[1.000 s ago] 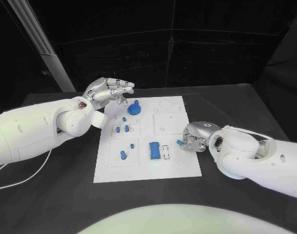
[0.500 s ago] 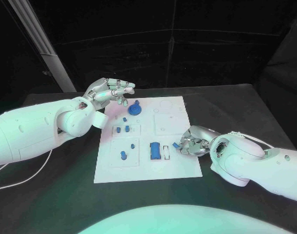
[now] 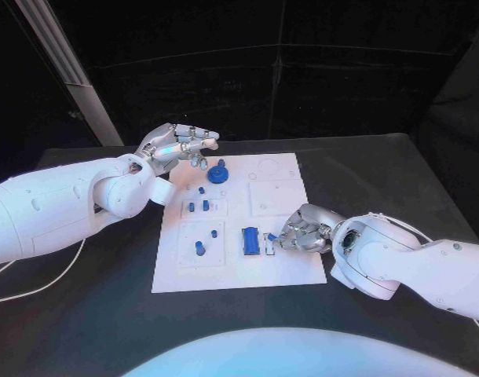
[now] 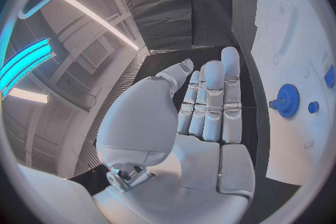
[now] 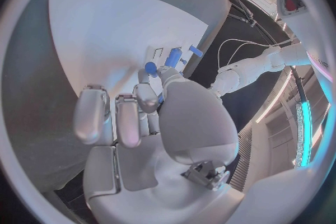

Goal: Assemble the parts on the task board

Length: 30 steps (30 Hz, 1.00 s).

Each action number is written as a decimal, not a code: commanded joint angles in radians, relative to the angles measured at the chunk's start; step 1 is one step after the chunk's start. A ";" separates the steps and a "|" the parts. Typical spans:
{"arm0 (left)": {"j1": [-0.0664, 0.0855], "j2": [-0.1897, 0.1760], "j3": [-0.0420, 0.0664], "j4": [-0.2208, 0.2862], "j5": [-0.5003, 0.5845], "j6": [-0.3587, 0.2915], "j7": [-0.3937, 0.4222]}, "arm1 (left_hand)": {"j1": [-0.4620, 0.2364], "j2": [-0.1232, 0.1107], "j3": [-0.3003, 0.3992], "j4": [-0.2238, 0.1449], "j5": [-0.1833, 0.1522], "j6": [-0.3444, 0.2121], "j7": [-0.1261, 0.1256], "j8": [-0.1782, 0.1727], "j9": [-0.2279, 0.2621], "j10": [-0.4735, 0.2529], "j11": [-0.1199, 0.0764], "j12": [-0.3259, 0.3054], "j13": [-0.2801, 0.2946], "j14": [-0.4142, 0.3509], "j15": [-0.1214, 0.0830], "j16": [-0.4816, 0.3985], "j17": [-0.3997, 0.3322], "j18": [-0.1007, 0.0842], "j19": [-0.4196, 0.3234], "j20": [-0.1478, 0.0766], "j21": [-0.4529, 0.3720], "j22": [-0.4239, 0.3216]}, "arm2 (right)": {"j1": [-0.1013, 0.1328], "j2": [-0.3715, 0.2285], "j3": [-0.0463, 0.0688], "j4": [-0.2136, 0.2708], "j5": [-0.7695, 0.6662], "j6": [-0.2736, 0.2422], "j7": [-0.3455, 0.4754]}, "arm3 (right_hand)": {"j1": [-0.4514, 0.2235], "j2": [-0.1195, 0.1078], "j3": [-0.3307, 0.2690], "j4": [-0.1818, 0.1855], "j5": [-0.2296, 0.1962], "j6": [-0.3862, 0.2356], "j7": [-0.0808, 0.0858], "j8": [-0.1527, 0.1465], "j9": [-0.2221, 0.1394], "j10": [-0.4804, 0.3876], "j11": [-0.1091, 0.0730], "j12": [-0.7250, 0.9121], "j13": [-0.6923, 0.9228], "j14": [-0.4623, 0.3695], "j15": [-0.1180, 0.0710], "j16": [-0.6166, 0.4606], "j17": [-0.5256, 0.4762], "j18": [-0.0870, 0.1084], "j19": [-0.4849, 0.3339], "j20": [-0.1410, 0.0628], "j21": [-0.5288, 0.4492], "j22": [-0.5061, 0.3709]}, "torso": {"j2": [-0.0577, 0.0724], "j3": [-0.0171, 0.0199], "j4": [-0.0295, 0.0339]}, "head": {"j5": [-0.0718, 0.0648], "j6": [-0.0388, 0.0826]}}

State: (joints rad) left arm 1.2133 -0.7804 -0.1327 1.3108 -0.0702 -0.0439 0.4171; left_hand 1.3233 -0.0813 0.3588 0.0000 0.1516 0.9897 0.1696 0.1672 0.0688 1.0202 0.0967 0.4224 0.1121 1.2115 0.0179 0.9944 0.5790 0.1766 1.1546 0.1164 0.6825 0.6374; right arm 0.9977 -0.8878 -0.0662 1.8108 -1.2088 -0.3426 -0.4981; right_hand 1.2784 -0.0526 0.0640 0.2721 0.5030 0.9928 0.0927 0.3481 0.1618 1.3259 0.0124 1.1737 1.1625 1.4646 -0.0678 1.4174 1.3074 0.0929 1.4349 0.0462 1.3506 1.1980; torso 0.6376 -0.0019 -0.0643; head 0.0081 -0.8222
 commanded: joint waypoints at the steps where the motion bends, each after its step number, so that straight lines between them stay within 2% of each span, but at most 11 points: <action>1: 0.001 -0.001 0.000 0.003 -0.005 0.010 0.008 | -0.005 0.009 -0.004 0.008 -0.001 -0.009 0.001 0.006 -0.001 -0.006 0.002 0.005 0.001 -0.007 -0.001 -0.003 -0.001 0.006 0.004 0.002 -0.005 -0.002 | 0.001 0.005 0.000 -0.009 0.048 0.031 0.006 | -0.012 0.004 -0.002 0.008 -0.005 0.010 0.000 -0.003 0.003 0.009 -0.001 0.007 0.002 0.067 0.008 0.006 0.064 -0.019 0.006 0.000 0.008 0.004 | -0.001 -0.0001 0.0009 | 0.002 -0.002; 5: 0.001 -0.002 0.000 0.004 -0.005 0.010 0.009 | -0.008 0.010 -0.005 0.010 -0.002 -0.009 0.001 0.006 -0.001 -0.007 0.002 0.006 0.001 -0.007 0.000 -0.002 -0.002 0.006 0.004 0.002 -0.006 -0.002 | 0.001 0.014 0.000 -0.021 0.052 0.034 -0.004 | -0.023 0.010 -0.008 0.011 -0.005 0.022 -0.005 0.002 0.006 0.013 -0.004 0.011 0.006 0.068 0.005 0.009 0.068 -0.020 0.009 -0.001 0.011 0.010 | -0.001 -0.0009 0.0021 | 0.001 -0.003; 12: 0.002 -0.003 0.000 0.006 -0.005 0.010 0.009 | -0.010 0.011 -0.006 0.012 -0.002 -0.010 0.001 0.007 -0.001 -0.008 0.002 0.007 0.001 -0.007 0.000 -0.002 -0.002 0.006 0.004 0.003 -0.006 -0.002 | 0.002 0.026 0.000 -0.032 0.054 0.027 -0.012 | -0.030 0.015 -0.012 0.011 -0.004 0.031 -0.008 0.006 0.010 0.016 -0.007 0.012 0.008 0.068 0.003 0.010 0.069 -0.021 0.010 -0.003 0.013 0.013 | -0.001 0.0000 0.0006 | 0.005 -0.006; 30: 0.002 -0.004 0.000 0.007 -0.005 0.009 0.008 | -0.011 0.011 -0.007 0.013 -0.002 -0.010 0.001 0.007 -0.001 -0.008 0.002 0.008 0.001 -0.007 0.000 -0.002 -0.002 0.006 0.005 0.003 -0.007 -0.002 | 0.002 0.046 0.000 -0.038 0.043 0.034 -0.012 | -0.024 0.019 -0.013 0.002 0.001 0.043 -0.016 0.014 0.016 0.020 -0.014 0.016 0.013 0.068 -0.002 0.012 0.072 -0.021 0.012 -0.007 0.015 0.016 | -0.002 0.0006 -0.0003 | 0.010 -0.008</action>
State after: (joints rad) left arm 1.2141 -0.7837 -0.1327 1.3160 -0.0703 -0.0440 0.4171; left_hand 1.3183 -0.0763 0.3520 0.0068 0.1516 0.9861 0.1732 0.1672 0.0689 1.0202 0.0966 0.4259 0.1122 1.2115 0.0179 0.9944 0.5772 0.1766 1.1546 0.1164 0.6825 0.6367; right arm 0.9980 -0.8420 -0.0661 1.7713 -1.1653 -0.3184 -0.5129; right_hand 1.2552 -0.0391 0.0518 0.2781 0.5030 1.0285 0.0795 0.3566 0.1759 1.3382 0.0000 1.1848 1.1744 1.4647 -0.0678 1.4230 1.3074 0.0766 1.4422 0.0389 1.3604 1.2132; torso 0.6364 -0.0014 -0.0642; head 0.0174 -0.8298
